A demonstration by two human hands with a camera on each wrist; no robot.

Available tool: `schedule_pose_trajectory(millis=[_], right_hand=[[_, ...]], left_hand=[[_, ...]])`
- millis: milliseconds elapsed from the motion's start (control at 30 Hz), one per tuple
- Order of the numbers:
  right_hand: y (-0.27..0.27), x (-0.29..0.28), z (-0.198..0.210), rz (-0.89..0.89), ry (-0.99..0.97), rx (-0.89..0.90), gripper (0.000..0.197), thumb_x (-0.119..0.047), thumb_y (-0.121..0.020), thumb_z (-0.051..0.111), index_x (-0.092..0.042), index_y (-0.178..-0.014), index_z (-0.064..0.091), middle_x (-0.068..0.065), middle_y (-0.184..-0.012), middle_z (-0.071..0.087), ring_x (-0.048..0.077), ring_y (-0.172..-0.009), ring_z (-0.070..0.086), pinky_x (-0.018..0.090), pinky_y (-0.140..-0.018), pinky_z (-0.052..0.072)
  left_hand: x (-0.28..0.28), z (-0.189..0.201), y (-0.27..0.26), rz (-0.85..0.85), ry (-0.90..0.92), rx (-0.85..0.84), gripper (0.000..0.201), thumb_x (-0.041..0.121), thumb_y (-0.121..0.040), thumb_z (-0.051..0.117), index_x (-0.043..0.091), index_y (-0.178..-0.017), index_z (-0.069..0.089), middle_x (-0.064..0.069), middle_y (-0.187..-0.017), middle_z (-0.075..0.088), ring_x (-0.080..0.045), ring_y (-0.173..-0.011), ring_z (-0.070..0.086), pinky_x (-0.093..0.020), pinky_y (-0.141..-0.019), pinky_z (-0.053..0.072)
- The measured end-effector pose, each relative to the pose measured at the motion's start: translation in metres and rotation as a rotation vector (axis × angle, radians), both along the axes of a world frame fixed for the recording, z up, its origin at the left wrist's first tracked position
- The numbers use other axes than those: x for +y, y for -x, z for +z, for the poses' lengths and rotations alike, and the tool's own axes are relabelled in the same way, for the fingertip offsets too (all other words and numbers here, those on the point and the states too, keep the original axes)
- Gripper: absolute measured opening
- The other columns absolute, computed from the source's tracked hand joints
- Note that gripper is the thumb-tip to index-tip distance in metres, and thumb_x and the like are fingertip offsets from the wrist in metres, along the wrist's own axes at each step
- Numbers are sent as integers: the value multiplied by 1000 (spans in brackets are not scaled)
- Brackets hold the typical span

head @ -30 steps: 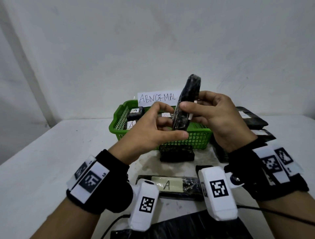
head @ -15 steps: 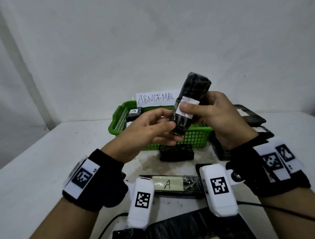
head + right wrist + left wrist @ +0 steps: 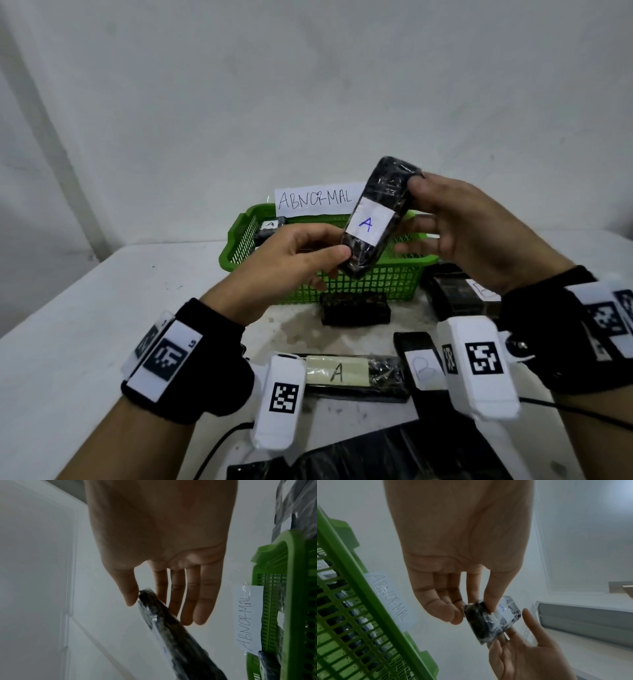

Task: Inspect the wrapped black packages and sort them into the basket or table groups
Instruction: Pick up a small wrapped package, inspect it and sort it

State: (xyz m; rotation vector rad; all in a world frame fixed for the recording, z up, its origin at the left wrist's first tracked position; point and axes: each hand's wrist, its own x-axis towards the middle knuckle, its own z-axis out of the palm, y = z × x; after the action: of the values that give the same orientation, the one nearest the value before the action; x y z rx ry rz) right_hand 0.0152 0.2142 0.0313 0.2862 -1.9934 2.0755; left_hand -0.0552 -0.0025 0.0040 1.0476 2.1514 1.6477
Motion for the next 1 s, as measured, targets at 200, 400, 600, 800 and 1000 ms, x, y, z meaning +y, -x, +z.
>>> schedule_pose_trajectory(millis=[200, 400, 600, 800, 1000], right_hand=[[4, -6, -5, 9, -52, 22, 43, -25, -77, 70, -16, -119, 67, 1, -99, 74, 14, -77, 68, 28, -67, 60], [4, -14, -7, -116, -176, 77, 52, -26, -76, 84, -13, -123, 65, 15, -114, 71, 26, -85, 68, 40, -72, 60], [-5, -21, 0, -77, -346, 82, 53, -47, -75, 73, -18, -119, 66, 1, -115, 73, 18, -95, 76, 44, -82, 62], [-12, -20, 8, 52, -263, 54, 37, -45, -88, 63, -19, -113, 72, -2, -110, 75, 17, -99, 73, 34, -81, 62], [-7, -34, 2, -4, -236, 160, 12, -16, -85, 70, -11, -95, 74, -5, -86, 72, 4, -79, 71, 17, -65, 54]], left_hand=[[2, 1, -3, -43, 46, 16, 21, 14, -100, 55, 10, -114, 70, 3, -92, 69, -8, -77, 59, -17, -61, 48], [5, -2, -3, -56, -19, -45, 48, 34, -86, 71, 22, -131, 58, -9, -125, 66, -23, -104, 72, -38, -91, 59], [9, -6, -6, 119, 39, 453, 46, 34, -83, 78, 26, -122, 55, 10, -118, 65, -10, -94, 71, -35, -84, 60], [6, -5, 0, 216, -31, 623, 40, 18, -82, 79, 26, -113, 56, 13, -111, 65, -4, -102, 67, -25, -87, 57], [5, -10, 5, 207, -120, 573, 38, 7, -83, 77, 19, -115, 59, 6, -108, 67, -11, -103, 69, -30, -87, 59]])
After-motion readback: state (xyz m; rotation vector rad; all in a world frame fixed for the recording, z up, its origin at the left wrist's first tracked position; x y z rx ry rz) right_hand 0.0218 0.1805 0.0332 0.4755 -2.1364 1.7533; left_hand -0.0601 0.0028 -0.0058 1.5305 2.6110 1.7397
